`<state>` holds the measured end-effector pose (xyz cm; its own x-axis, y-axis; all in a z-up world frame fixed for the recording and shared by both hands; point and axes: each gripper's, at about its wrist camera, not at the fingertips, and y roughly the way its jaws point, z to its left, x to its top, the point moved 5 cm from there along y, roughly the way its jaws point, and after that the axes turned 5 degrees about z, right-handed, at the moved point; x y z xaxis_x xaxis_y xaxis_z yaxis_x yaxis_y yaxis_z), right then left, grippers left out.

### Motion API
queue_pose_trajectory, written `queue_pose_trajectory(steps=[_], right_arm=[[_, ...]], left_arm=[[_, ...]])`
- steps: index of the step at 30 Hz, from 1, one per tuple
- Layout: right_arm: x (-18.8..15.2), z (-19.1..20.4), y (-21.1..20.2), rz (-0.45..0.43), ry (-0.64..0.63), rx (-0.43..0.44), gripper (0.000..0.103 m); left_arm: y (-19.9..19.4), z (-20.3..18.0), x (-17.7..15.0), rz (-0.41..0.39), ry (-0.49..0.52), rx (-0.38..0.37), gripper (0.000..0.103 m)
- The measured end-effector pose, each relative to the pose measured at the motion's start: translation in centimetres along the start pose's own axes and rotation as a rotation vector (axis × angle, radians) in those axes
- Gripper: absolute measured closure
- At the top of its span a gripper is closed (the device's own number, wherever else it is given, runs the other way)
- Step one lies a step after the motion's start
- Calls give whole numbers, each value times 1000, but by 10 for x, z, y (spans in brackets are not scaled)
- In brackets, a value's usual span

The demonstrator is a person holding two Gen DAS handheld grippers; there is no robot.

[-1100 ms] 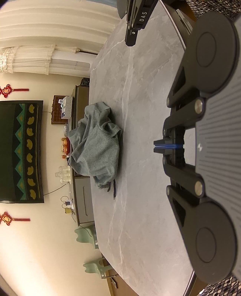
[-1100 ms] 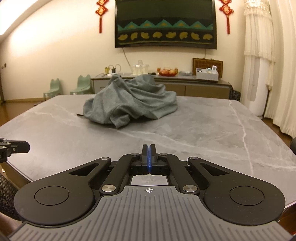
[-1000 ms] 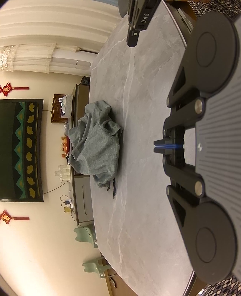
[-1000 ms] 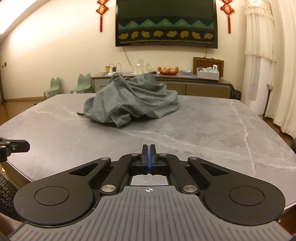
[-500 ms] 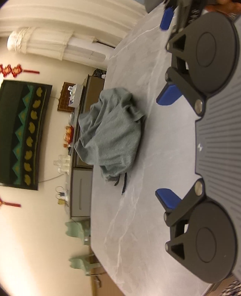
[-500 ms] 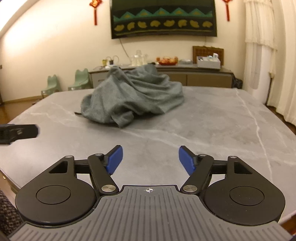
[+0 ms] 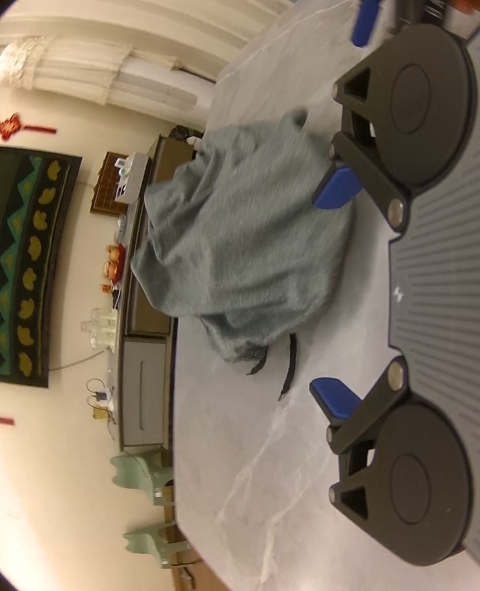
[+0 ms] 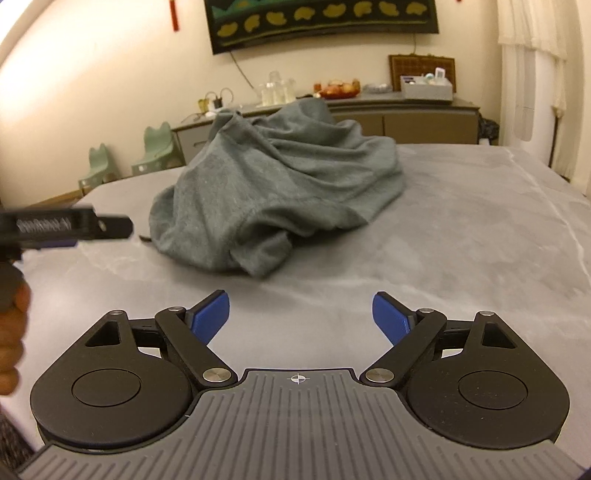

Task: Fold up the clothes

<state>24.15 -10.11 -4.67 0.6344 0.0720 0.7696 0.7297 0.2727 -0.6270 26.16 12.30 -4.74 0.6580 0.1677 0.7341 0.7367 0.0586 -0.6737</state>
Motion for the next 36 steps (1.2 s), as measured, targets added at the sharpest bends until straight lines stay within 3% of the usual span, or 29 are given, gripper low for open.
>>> queue_pose_trajectory(steps=[2,3,5,8,9,10,13,15,17,18,19,23,26,28,29,30,31,32,33,36], right_arm=[[18,6,19,6,-7,-10,15],[29,9,32,1,-20,-21,15],[53,15,65,2,-54,-50,13],[75,24,116,58,-92,-59,17],[80,27,134,92,-104,-48,27],[84,31,151,126,-116,-37,60],[106,34,160,152,-67,27,91],[136,27,119,55,89,213,94],[166,14,46,-118,178,377,96],[175,3,8,-205,189,409,96],[170,-14,-3,-222,184,348,96],[139,-85,-22,-211,147,8,95],[66,-135,36,115,140,-266,88],[56,-131,23,52,144,-285,84],[53,-127,13,6,146,-285,75],[50,-123,3,-41,148,-286,63],[55,-108,-8,-120,103,-273,38],[59,-88,-15,-181,31,-261,24],[61,-67,-16,-206,-53,-234,23],[51,-4,6,-151,-282,-88,17]], left_arm=[[21,15,-5,54,-63,2,4],[27,20,-3,87,-114,-21,5],[29,23,7,77,-143,-93,5],[31,29,14,73,-94,-55,4],[30,34,16,72,-91,-45,4],[29,42,19,75,-106,-45,4],[20,69,27,58,-181,-46,4],[10,87,32,34,-236,-44,4],[-2,103,36,7,-292,-53,4],[-5,108,37,-4,-309,-58,4],[-7,110,38,-7,-316,-55,4],[3,97,35,52,-304,-100,4],[12,76,28,107,-240,-152,4],[13,66,22,115,-198,-149,4],[14,62,21,116,-182,-147,4],[15,58,20,117,-167,-145,4],[16,54,19,122,-152,-148,4],[17,51,19,126,-144,-151,4],[18,48,16,137,-134,-149,4],[21,51,14,138,-138,-133,4]])
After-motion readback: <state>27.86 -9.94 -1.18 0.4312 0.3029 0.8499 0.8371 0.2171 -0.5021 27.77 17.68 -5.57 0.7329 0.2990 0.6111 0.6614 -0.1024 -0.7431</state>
